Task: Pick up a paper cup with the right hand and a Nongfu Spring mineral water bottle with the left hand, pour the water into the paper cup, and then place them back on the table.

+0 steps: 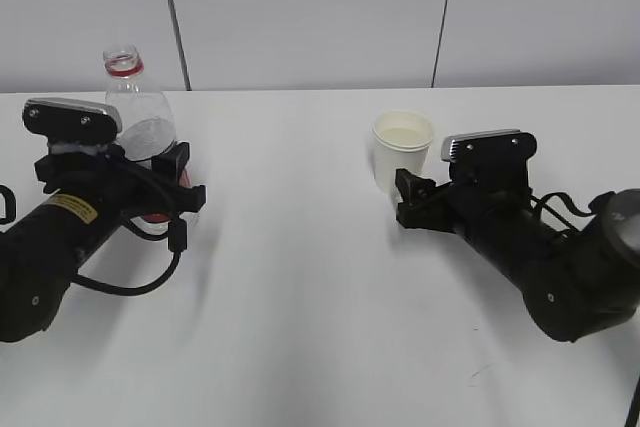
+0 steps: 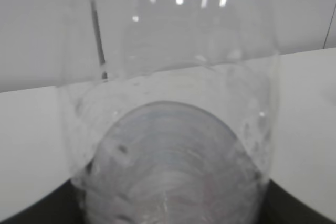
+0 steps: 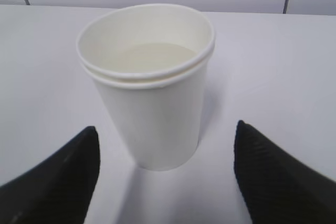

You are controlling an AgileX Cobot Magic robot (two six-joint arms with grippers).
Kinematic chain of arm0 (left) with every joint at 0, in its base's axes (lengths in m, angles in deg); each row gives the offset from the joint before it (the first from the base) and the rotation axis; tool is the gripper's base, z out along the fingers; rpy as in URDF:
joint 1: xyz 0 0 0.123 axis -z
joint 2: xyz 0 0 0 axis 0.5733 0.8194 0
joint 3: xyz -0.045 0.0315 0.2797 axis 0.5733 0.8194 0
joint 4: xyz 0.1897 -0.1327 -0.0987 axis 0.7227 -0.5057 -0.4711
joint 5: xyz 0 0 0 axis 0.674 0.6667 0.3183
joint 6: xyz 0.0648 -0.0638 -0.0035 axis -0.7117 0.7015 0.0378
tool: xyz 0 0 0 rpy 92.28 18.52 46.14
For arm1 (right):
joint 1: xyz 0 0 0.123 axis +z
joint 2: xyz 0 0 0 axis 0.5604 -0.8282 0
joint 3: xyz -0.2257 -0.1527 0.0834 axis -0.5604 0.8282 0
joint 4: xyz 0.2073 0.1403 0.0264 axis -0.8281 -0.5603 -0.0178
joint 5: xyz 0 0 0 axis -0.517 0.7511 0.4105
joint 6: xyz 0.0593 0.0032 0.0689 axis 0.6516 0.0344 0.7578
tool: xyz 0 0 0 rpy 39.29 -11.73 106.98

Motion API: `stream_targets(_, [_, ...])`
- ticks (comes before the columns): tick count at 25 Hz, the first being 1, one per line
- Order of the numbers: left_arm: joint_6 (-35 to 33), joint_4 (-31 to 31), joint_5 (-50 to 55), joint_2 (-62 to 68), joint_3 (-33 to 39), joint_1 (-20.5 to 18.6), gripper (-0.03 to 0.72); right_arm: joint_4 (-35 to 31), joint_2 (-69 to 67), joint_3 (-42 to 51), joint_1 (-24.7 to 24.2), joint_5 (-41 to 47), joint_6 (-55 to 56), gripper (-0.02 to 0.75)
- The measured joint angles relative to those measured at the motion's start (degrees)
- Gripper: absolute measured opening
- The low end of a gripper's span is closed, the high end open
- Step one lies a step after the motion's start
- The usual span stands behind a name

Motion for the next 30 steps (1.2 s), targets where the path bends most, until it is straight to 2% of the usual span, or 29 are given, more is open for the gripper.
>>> stream_targets(11, [-0.17, -0.42, 1.28, 0.48, -5.53, -0.34, 0.382, 0.15, 7.91, 9.86, 0.0, -4.51, 0.0, 0.594])
stream_targets(19, [-0.17, -0.62, 1.28, 4.7, -8.69, -2.58, 0.382, 0.15, 8.28, 10.28, 0.0, -4.62, 0.0, 0.593])
stream_targets(30, [-0.23, -0.26, -0.78, 5.9, -9.0, -2.58, 0.392, 0.15, 8.28, 10.28, 0.0, -4.7, 0.0, 0.592])
